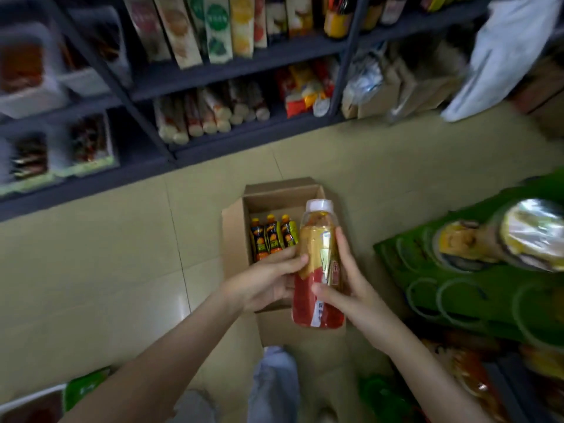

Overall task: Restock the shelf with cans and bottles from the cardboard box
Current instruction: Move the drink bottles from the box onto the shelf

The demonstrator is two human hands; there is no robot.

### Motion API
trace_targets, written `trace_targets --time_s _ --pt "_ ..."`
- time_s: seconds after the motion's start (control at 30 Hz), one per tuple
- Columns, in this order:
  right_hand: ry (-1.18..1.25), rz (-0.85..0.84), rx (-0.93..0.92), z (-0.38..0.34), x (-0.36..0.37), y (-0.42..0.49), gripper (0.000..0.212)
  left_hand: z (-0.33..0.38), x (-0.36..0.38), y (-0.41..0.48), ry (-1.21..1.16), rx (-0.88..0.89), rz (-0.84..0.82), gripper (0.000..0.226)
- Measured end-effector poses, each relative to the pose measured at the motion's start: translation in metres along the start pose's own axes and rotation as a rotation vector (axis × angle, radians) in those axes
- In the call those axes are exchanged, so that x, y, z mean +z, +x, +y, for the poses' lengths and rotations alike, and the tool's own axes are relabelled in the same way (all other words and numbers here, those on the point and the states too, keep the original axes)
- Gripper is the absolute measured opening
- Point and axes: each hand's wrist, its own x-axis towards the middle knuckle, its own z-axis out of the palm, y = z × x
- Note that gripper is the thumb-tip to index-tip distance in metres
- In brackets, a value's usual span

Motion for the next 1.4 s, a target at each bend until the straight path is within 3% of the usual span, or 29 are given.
trace_targets --time_s 0.1,0.17,0.3,0.4,0.47,0.6,0.7,0.93,1.07,1.23,1.4 --pt "-0.098 0.026 -0.118 -0.035 0.007 -0.073 0.097 -0.007 0.053 -0.064 -0.022 0.052 -0.029 0.044" --pt "-0.136 0.076 -0.195 -0.055 0.008 -0.126 0.098 -0.006 0.095 -0.103 0.088 0.079 -0.046 0.042" --pt "-0.286 0.282 -0.318 -0.105 0.005 -0.221 0.100 0.017 0.181 -0.169 0.636 0.201 0.070 0.041" --pt "-0.332 0.444 -0.438 -0.142 0.007 -0.290 0.099 0.036 0.249 -0.212 1.117 0.449 0.189 0.043" --pt "-0.329 0.564 -0.496 -0.160 0.010 -0.338 0.097 0.043 0.291 -0.241 1.290 0.627 0.186 0.043" --pt "-0.393 0.801 -0.574 -0.182 0.018 -0.439 0.095 0.039 0.365 -0.288 1.395 0.971 0.082 0.029" --pt "-0.480 0.968 -0.575 -0.186 0.026 -0.516 0.095 0.021 0.425 -0.311 1.397 1.123 -0.070 0.021" --pt "-0.602 1.342 -0.601 -0.177 0.028 -0.694 0.096 -0.055 0.577 -0.369 1.365 1.474 -0.425 0.020" --pt "-0.623 1.524 -0.651 -0.161 0.026 -0.795 0.099 -0.116 0.662 -0.398 1.272 1.780 -0.567 0.027" --pt "-0.786 1.716 -0.630 -0.144 0.001 -0.913 0.106 -0.174 0.791 -0.415 1.270 2.165 -0.393 0.044" --pt "-0.680 1.760 -0.671 -0.134 -0.035 -0.971 0.106 -0.180 0.839 -0.390 1.470 2.207 -0.122 0.059"
